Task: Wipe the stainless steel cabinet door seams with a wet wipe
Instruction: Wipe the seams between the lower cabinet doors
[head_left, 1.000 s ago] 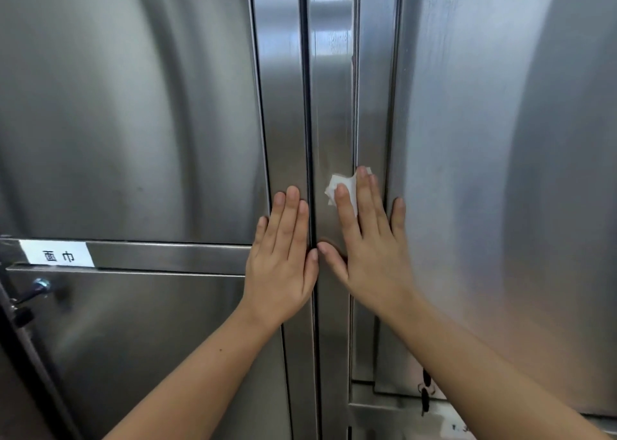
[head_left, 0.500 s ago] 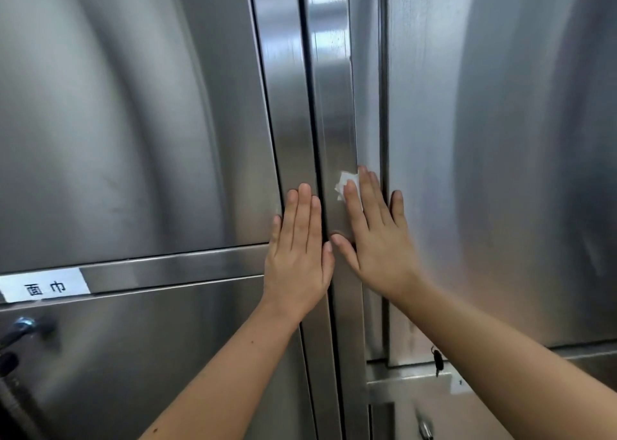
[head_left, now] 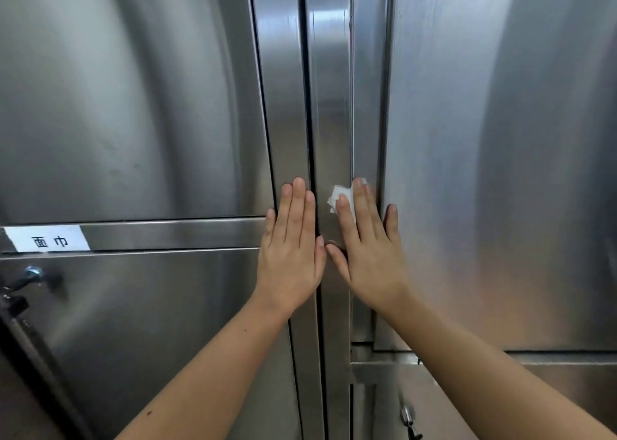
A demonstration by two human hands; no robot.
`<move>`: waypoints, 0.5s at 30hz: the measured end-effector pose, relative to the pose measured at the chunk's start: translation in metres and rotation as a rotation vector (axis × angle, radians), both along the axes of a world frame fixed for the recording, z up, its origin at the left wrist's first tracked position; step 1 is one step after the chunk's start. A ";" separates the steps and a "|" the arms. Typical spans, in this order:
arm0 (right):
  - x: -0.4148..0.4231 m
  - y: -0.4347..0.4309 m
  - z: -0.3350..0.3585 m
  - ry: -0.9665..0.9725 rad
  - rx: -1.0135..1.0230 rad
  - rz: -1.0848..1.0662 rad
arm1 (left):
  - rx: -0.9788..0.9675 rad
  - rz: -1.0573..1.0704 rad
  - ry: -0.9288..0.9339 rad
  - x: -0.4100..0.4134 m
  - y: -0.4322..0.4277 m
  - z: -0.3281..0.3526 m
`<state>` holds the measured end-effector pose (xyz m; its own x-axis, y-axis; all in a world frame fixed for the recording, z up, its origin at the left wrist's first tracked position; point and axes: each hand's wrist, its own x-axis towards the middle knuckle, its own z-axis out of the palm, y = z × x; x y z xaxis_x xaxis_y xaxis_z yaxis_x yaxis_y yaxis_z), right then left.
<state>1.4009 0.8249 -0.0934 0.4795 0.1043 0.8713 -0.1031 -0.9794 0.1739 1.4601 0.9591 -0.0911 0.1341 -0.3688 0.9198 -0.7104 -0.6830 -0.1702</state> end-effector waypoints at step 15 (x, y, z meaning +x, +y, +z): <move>-0.003 0.000 -0.100 0.018 0.072 0.099 | 0.036 0.045 -0.024 -0.005 0.000 -0.080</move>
<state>1.3976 0.8251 -0.1934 0.4859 0.0897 0.8694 -0.0028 -0.9946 0.1042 1.4554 0.9594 -0.1712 0.1300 -0.3959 0.9091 -0.6743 -0.7075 -0.2117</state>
